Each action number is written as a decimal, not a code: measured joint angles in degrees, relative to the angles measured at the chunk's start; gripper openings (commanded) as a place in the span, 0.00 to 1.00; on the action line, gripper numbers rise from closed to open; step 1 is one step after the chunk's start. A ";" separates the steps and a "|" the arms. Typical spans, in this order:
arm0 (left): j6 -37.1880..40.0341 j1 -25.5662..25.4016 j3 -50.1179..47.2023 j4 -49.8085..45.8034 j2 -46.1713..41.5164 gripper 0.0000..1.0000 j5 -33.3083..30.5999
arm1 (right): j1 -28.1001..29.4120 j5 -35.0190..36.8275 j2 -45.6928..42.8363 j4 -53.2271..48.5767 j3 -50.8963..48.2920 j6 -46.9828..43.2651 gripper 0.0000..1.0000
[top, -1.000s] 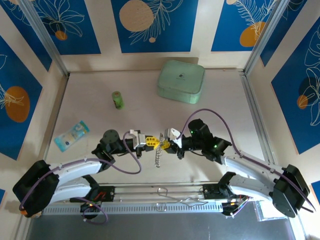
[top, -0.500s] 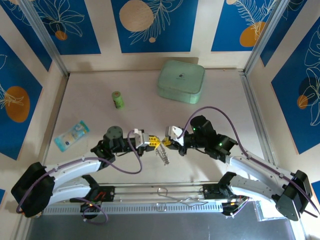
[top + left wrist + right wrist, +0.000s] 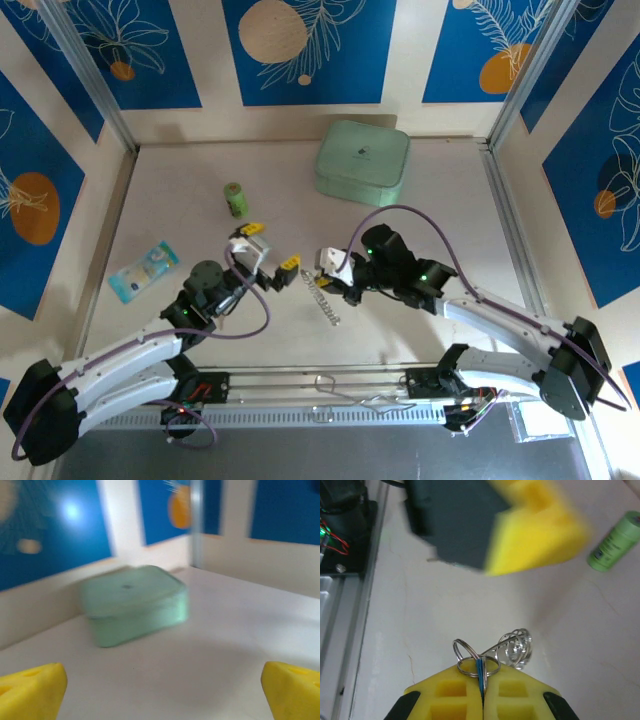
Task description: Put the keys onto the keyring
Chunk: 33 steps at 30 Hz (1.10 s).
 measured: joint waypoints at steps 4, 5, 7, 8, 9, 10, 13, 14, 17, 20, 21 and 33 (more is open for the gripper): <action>-3.34 1.46 -0.39 -0.55 -1.42 1.00 -12.17 | 0.98 -5.40 7.63 8.52 2.56 2.69 0.00; -4.15 1.70 -0.50 -1.01 -1.73 1.00 -14.25 | 1.07 -6.43 9.92 10.75 3.50 3.43 0.00; -5.64 2.05 -0.61 -2.36 -2.40 1.00 -17.25 | 1.07 -7.32 13.90 13.99 5.01 4.57 0.00; -6.36 2.21 -0.61 -3.19 -2.82 1.00 -18.49 | 0.98 -7.30 15.74 15.26 5.46 5.01 0.00; -6.97 2.29 -0.59 -3.96 -3.08 1.00 -19.30 | 0.90 -7.19 17.09 15.89 5.64 5.38 0.00; -7.67 2.38 -0.59 -4.94 -3.26 1.00 -20.00 | 0.63 -6.75 18.53 16.11 5.68 5.57 0.00; -9.07 2.49 -0.50 -7.98 -2.91 1.00 -20.96 | -0.37 -4.09 21.38 13.97 5.68 5.90 0.00; -9.49 2.51 -0.35 -9.07 -2.34 1.00 -21.07 | -0.90 -2.64 21.77 12.48 5.66 5.79 0.00; -10.64 2.51 0.50 -10.99 0.02 1.00 -21.14 | -1.88 2.08 21.81 7.93 5.68 3.74 0.00; -11.37 2.51 1.33 -11.67 2.71 1.00 -20.92 | -2.45 8.26 21.81 1.95 5.68 0.22 0.00; -11.54 2.51 1.60 -11.80 3.52 1.00 -20.81 | -2.58 10.34 21.84 -0.07 5.68 -1.03 0.00; -13.66 2.51 4.81 -14.99 9.33 1.00 -19.15 | -3.41 29.86 24.46 -13.07 5.31 -9.11 0.21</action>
